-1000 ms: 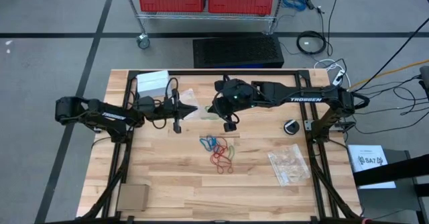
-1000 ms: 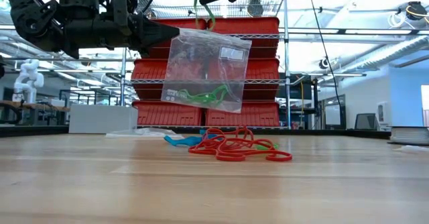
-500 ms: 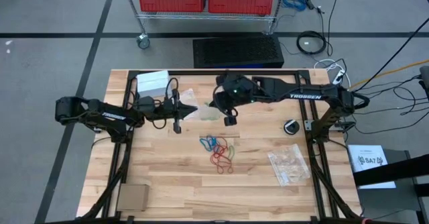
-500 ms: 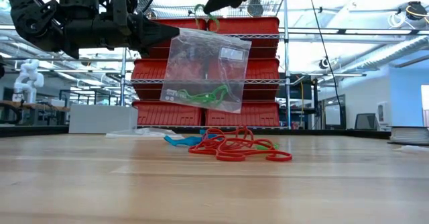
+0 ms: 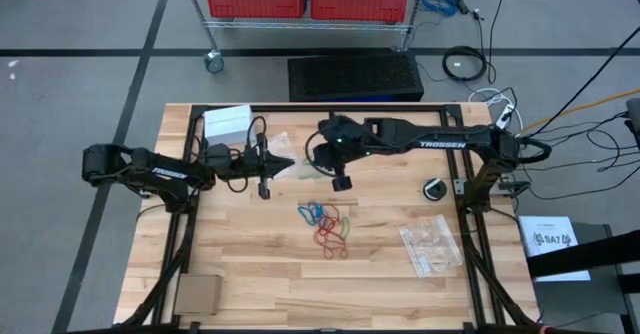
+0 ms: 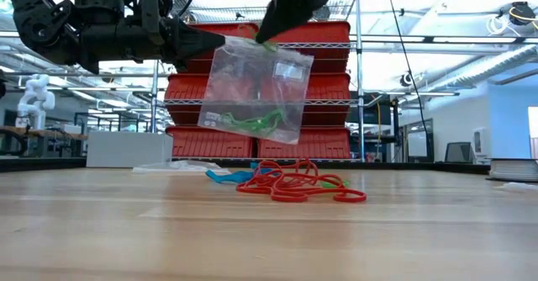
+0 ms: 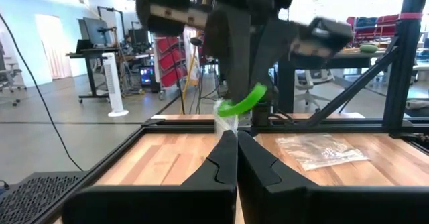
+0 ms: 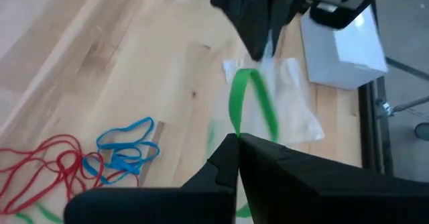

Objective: Sort rubber bands
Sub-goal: Put the green rubber band into the top right transparent zip lock bag

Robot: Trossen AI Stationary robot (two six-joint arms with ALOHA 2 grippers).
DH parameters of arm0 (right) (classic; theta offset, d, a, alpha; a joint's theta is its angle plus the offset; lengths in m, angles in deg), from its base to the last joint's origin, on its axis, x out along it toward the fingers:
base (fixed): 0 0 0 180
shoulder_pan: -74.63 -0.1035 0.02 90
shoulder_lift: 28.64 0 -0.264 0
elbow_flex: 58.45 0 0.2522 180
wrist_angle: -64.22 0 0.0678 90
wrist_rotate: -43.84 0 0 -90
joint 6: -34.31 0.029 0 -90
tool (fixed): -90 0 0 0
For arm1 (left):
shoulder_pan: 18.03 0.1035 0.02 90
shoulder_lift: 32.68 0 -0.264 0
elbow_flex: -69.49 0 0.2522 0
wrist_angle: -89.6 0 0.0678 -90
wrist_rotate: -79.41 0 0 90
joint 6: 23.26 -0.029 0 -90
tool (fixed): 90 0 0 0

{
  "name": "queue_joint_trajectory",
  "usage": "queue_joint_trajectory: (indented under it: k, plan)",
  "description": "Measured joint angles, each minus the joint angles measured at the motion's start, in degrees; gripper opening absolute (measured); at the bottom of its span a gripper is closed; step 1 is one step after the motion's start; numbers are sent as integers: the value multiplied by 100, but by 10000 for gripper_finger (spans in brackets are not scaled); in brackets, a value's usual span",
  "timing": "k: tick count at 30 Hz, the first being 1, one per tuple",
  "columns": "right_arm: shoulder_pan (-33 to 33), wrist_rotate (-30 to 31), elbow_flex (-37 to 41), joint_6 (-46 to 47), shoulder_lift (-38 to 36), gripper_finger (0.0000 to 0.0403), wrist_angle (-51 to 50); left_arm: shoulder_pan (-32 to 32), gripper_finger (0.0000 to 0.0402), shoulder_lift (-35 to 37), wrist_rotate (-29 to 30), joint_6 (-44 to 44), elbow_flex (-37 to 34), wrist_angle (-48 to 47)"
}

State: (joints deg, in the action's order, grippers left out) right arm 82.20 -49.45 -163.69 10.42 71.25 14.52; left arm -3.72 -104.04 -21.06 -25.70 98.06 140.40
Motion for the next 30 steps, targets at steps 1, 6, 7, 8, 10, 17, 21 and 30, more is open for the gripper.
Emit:
queue_joint_trajectory:
  k: [1,6,7,8,10,17,21,30]
  plan:
    - [0,31,2,-2,61,0,9,-1,0,0,-1,2,0,-2]
    - [34,51,2,10,118,0,75,-2,0,0,-1,-19,0,-83]
    - [37,68,2,13,92,0,85,0,0,0,-1,-49,0,-81]
    - [37,73,2,14,56,0,92,0,0,0,1,-74,0,-83]
    - [35,77,2,51,-38,0,117,-2,0,0,-1,-94,0,-86]
    - [74,187,0,70,-176,0,53,0,0,0,-1,-98,0,-81]
    - [129,183,-3,70,-137,0,-47,-1,0,0,-1,-97,0,-79]
    - [190,71,-3,69,-86,0,-129,-2,0,0,-29,-98,0,-77]
